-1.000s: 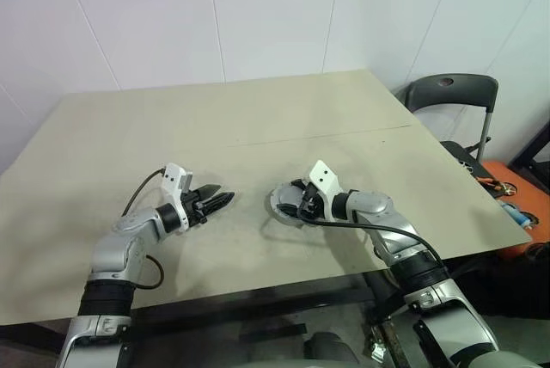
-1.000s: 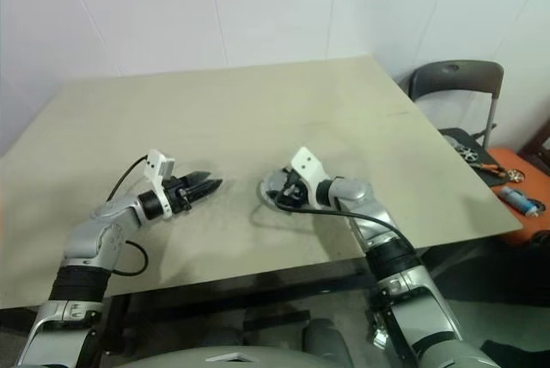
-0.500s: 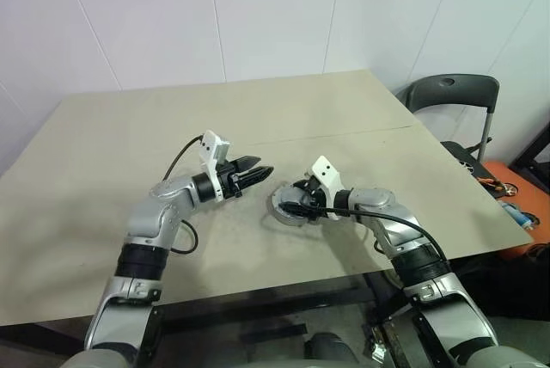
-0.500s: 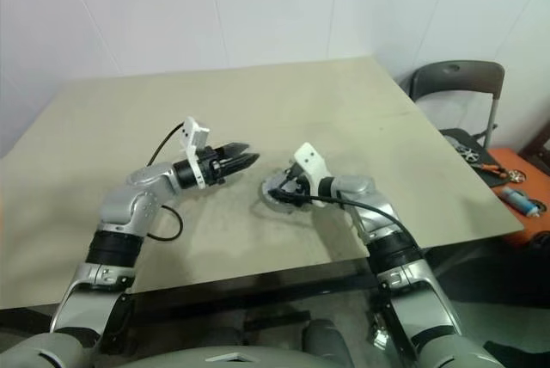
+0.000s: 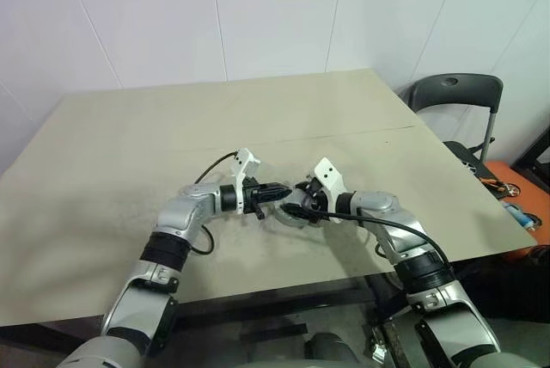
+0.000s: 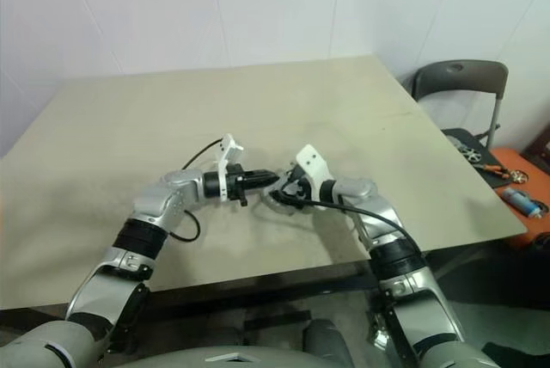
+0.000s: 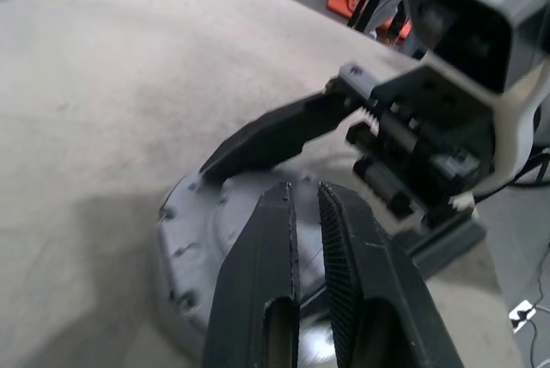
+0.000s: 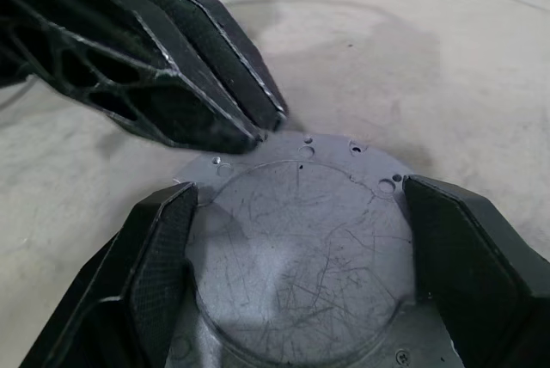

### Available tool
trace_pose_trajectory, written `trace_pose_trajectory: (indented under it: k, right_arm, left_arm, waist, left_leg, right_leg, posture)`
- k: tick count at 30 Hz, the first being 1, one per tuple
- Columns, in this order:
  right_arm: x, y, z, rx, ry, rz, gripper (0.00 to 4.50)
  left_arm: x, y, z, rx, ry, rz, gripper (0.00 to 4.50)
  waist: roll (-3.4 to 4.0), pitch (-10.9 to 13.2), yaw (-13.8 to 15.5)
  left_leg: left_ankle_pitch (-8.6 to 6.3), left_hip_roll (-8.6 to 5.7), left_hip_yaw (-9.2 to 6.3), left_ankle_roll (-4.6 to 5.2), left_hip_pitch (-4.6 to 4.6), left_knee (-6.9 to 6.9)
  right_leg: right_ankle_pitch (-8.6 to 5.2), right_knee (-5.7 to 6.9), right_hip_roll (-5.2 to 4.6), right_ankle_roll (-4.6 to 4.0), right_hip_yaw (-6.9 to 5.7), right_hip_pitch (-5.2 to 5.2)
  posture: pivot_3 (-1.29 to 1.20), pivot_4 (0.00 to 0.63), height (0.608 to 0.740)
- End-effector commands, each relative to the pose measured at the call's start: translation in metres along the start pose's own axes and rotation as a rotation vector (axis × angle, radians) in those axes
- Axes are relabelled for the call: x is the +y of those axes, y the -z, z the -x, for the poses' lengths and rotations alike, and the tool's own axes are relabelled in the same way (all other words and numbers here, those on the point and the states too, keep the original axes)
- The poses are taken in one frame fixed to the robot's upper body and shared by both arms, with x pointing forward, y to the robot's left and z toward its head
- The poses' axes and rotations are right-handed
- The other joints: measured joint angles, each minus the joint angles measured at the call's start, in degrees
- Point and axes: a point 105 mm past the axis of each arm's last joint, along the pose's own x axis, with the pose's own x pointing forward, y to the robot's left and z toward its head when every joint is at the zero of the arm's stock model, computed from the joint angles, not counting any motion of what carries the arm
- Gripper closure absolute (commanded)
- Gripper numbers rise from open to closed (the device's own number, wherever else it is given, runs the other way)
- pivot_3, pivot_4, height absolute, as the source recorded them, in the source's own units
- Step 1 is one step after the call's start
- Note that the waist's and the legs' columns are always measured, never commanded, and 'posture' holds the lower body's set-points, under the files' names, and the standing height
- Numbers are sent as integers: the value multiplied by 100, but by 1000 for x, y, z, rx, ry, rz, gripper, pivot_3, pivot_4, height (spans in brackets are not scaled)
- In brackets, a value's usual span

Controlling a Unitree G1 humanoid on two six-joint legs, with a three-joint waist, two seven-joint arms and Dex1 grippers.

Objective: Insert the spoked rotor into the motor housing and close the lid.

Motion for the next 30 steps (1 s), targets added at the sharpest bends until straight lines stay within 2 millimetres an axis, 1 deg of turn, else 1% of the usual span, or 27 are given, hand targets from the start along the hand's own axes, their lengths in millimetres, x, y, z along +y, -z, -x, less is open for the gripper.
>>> trace_pose_trajectory:
  k: [1, 7, 10, 15, 18, 21, 23, 26, 30]
  right_arm:
    - [6, 60, -1, 204, 28, -122, 1002]
    - [8, 59, -9, 200, 43, -116, 1002]
    - [9, 60, -10, 203, 39, -104, 1002]
    - [11, 73, -8, 249, 19, -72, 1002]
    - [19, 81, 0, 271, -68, -119, 1002]
    - [11, 81, 5, 264, -64, -174, 1002]
    - [7, 76, 7, 249, -75, -196, 1002]
    - [6, 74, 8, 250, -97, -195, 1002]
    - [12, 73, 6, 254, -138, -187, 1002]
  left_arm:
    - [-2, -19, 2, -51, -4, -49, 3961]
    - [-2, -15, 7, -60, -31, -27, 3961]
    - [-2, -13, 9, -58, -36, -28, 3961]
    - [-1, -15, 12, -61, -48, -33, 3961]
    - [-1, -17, 12, -64, -51, -34, 3961]
    - [-1, -17, 14, -65, -53, -34, 3961]
    - [-1, -17, 14, -65, -57, -32, 3961]
    - [-2, -16, 15, -67, -55, -28, 3961]
    - [-3, -15, 15, -66, -54, -24, 3961]
  waist:
    - [0, 0, -6]
    - [0, 0, -32]
    - [0, 0, -43]
    - [1, -5, -45]
    - [5, -12, -41]
    - [5, -16, 7]
    - [5, -16, 2]
    - [2, -21, -1]
    - [1, -23, -5]
  left_leg:
    - [0, 0, 0, 0, 2, 0]
    - [0, 1, -1, 0, 4, -1]
    - [0, 2, -1, 0, 7, -1]
    - [0, 3, -1, 0, 10, -1]
    - [0, 3, 0, 0, 12, -2]
    - [0, 2, -1, 0, 10, -13]
    - [0, 1, 0, 0, 10, -27]
    - [0, 1, 0, 0, 10, -49]
    - [0, 2, 0, 0, 7, -60]
  right_leg:
    - [0, 1, 0, 0, 0, 1]
    - [-1, 4, 2, -1, 0, 0]
    - [-1, 7, 4, -1, 1, -1]
    - [-7, 9, 5, -12, 1, 1]
    - [-8, 8, 5, -13, 1, 3]
    - [-9, 0, 2, -6, -1, 4]
    - [-4, -15, -1, 4, -1, 4]
    - [-2, -41, -2, 3, -1, 4]
    - [-1, -58, -3, 2, 0, 4]
  posture:
    - [0, 0, 740]
    - [0, 0, 740]
    - [0, 0, 740]
    - [0, 0, 740]
    - [0, 0, 740]
    - [0, 0, 740]
    - [0, 0, 740]
    - [0, 0, 740]
    - [0, 0, 740]
